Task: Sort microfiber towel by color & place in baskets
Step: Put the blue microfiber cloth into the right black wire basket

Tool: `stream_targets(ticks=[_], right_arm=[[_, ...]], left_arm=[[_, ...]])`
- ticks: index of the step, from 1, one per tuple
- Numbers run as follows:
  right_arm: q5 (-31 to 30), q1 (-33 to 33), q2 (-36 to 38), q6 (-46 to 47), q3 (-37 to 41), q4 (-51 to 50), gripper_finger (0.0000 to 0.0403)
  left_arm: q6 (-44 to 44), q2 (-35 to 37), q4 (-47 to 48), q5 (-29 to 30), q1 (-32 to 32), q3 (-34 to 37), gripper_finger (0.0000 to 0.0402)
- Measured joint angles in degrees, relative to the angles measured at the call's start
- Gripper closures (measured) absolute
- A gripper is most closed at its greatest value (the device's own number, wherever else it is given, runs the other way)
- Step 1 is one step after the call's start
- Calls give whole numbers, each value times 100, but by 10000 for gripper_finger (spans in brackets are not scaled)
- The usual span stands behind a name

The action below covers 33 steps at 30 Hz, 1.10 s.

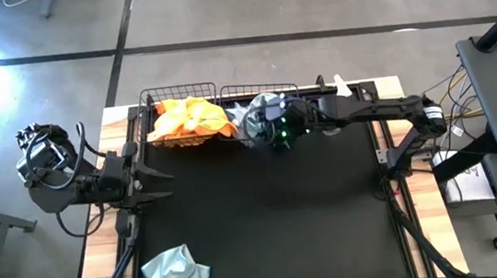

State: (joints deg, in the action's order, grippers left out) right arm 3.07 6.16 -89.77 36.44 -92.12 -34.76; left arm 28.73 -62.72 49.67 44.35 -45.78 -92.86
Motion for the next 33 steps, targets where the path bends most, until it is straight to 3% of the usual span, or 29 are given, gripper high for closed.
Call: stream_targets(ticks=[3, 11, 24, 33], right_arm=[[0, -372, 8, -6, -155, 15, 263], [-2, -1183, 6, -2, -498, 32, 264], [-177, -2001, 6, 202, -752, 81, 276], [-333, -2362, 6, 411, -752, 78, 278]], left_arm=[[660, 14, 419, -117, 2, 0, 244], [2817, -312, 1836, -1155, 1, 0, 244], [3700, -1321, 1898, -2767, -77, 0, 244], [4557, -1923, 2284, -3006, -393, 0, 244]])
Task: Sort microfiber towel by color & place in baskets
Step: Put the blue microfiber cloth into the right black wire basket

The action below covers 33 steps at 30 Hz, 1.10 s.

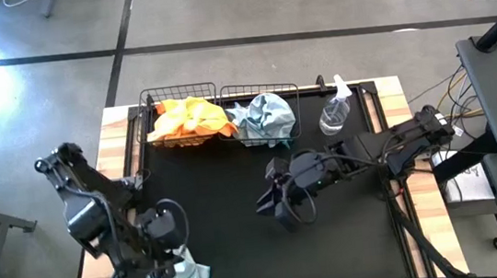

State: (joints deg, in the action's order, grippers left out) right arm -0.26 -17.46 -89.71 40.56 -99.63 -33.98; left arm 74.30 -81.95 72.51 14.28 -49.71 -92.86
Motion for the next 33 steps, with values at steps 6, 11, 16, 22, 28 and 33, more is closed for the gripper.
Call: stream_targets(ticks=[6, 11, 16, 22, 28, 33], right_arm=[[-35, -165, -2, 3, 2, 0, 276], [-45, -183, -2, -3, 4, -1, 276], [-128, -181, -2, -16, 4, -2, 277], [-128, -181, -4, -50, 7, -5, 275], [-128, -181, -4, -52, 7, -23, 279], [-123, -181, -4, -52, 7, -192, 280]], left_arm=[[542, -451, 270, -22, -205, 0, 244], [1039, -858, 487, -428, -315, 0, 244], [1434, -1201, 505, -828, -424, 0, 244], [1818, -1478, 503, -1084, -517, 0, 244], [2093, -1713, 498, -1099, -553, 17, 244], [2116, -2040, 505, -1517, -566, 76, 244]])
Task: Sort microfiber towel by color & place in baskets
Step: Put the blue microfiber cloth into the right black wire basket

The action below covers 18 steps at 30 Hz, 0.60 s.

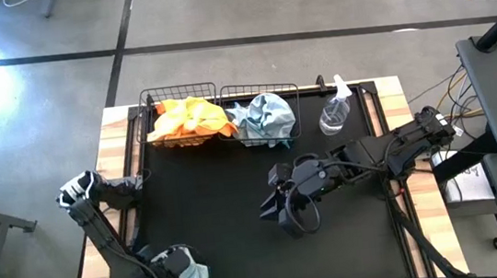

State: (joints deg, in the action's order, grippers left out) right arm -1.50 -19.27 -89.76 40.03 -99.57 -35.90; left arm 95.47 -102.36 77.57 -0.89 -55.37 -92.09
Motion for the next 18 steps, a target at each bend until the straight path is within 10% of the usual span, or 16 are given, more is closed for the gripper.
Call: stream_targets(ticks=[18], right_arm=[[5, -216, -4, 4, 8, -312, 280]], left_arm=[[-58, -635, -121, -286, -49, 663, 244]])
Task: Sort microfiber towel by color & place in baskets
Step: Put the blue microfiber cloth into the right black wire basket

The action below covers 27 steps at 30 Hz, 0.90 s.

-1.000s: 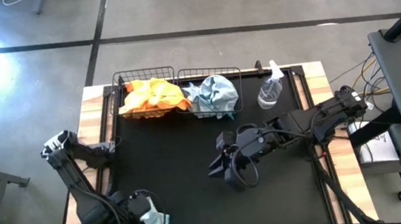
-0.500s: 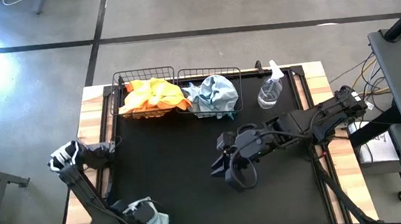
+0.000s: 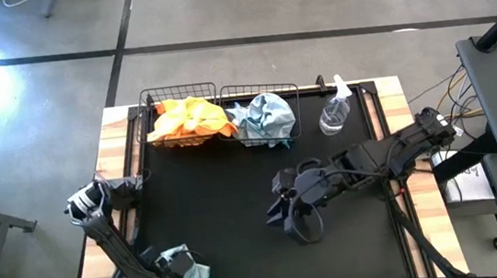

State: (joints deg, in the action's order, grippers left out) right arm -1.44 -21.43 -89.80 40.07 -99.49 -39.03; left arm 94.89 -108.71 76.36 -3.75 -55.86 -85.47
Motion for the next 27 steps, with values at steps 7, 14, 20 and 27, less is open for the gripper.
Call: stream_targets(ticks=[7, 14, 20, 27], right_arm=[[4, -99, 0, 0, -1, -15, 280], [-5, -94, 0, -17, 0, -18, 280], [-5, -94, 0, -17, -1, -15, 280], [-8, -94, 0, -17, -1, -15, 280]], left_arm=[[47, 9, -657, 18, 16, 439, 244], [267, 9, -1134, 24, 17, 870, 244], [362, 11, -1466, 22, 17, 1118, 244], [450, 15, -1932, 24, 17, 1397, 244]])
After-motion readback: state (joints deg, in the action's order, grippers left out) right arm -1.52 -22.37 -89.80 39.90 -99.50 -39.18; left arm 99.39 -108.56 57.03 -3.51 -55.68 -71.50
